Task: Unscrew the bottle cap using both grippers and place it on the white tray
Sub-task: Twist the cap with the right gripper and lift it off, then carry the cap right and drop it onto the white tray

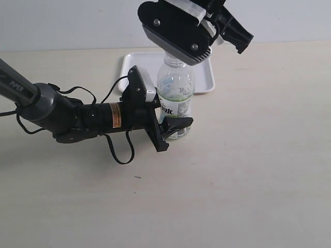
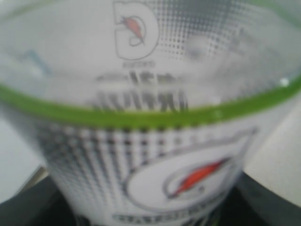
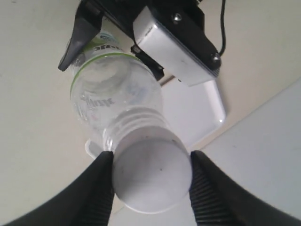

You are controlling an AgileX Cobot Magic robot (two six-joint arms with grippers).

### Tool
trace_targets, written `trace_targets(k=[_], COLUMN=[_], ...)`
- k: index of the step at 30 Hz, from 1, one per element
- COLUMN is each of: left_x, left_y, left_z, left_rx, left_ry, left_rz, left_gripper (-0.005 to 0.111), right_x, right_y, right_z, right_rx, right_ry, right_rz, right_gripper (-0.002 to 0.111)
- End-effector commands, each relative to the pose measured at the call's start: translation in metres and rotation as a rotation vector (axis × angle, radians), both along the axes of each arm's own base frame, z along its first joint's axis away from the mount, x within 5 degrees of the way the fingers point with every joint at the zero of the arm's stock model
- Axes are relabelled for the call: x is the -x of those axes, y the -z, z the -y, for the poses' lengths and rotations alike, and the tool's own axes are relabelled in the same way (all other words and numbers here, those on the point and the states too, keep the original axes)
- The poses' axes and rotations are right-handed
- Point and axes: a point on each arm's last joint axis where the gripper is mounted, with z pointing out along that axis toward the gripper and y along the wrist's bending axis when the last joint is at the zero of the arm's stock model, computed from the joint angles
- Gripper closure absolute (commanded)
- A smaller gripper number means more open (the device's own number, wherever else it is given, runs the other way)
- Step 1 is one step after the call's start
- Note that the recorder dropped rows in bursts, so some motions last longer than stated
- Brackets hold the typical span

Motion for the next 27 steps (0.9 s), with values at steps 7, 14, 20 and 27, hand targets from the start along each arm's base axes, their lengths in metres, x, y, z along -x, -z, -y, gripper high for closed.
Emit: trace_targets(k=[7, 14, 20, 27], left_x=[0.002, 0.002, 0.002, 0.002], left_y=[-0.002, -0.002, -0.002, -0.002], left_z=[0.001, 0.001, 0.001, 0.001], left_rx=[-0.012, -0.012, -0.015, -0.015], left_ry=[0.015, 0.015, 0.019, 0.019], left_rz=[0.014, 0.014, 0.015, 0.015], left_gripper=[0.107, 0.107, 0.107, 0.107], right_x=[0.039, -0.023, -0.107, -0.153], right_y=[-0.079, -0.058, 0.024, 0.096], right_z=[0.036, 0.130, 0.146, 0.132], right_rx=[-0.412, -0.845, -1.310, -1.430], right_ry=[0.504, 1.262, 1.730, 1.882], right_rz=[0.113, 0.001, -0.145, -0.356], right_gripper=[0.108, 0.108, 0.108, 0.108])
